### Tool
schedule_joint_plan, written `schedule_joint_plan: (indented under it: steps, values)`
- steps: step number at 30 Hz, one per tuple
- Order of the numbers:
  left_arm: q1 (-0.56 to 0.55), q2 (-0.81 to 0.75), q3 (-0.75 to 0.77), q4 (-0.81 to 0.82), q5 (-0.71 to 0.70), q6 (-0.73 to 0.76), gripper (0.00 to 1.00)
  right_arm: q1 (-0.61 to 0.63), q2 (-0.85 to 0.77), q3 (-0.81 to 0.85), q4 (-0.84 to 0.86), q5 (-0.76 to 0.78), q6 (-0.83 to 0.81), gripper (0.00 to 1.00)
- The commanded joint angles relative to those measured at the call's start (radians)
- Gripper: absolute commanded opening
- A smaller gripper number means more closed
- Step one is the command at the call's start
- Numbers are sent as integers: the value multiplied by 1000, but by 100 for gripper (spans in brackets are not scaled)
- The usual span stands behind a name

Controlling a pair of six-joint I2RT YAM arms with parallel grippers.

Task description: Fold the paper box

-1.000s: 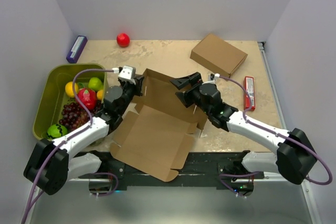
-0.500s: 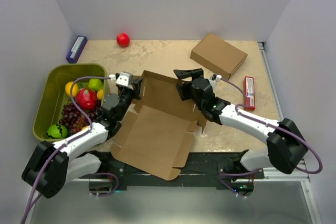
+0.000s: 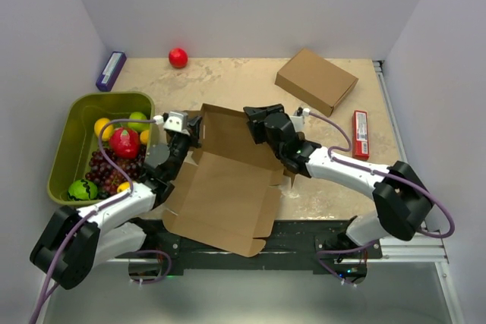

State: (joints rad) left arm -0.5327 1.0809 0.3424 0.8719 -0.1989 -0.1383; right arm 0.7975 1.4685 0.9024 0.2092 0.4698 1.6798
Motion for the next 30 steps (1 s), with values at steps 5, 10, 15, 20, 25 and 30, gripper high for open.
schedule_joint_plan:
  steps: [5,10,15,20,25,30]
  values:
    - [-23,-65,4,-62,36,-32,20,23,23,29,7,15,8,42]
    - [-24,-140,44,-203,96,-67,51,25,39,26,28,3,11,33]
    - [-23,-202,34,-310,110,-102,62,26,47,0,56,-5,23,30]
    - [-18,-124,87,-378,65,-97,73,26,27,-5,82,15,-26,43]
    - [58,82,347,-516,186,-76,79,25,-39,-28,56,105,-173,61]
    - [195,349,559,-573,358,-115,80,-20,-154,-66,82,99,-398,75]
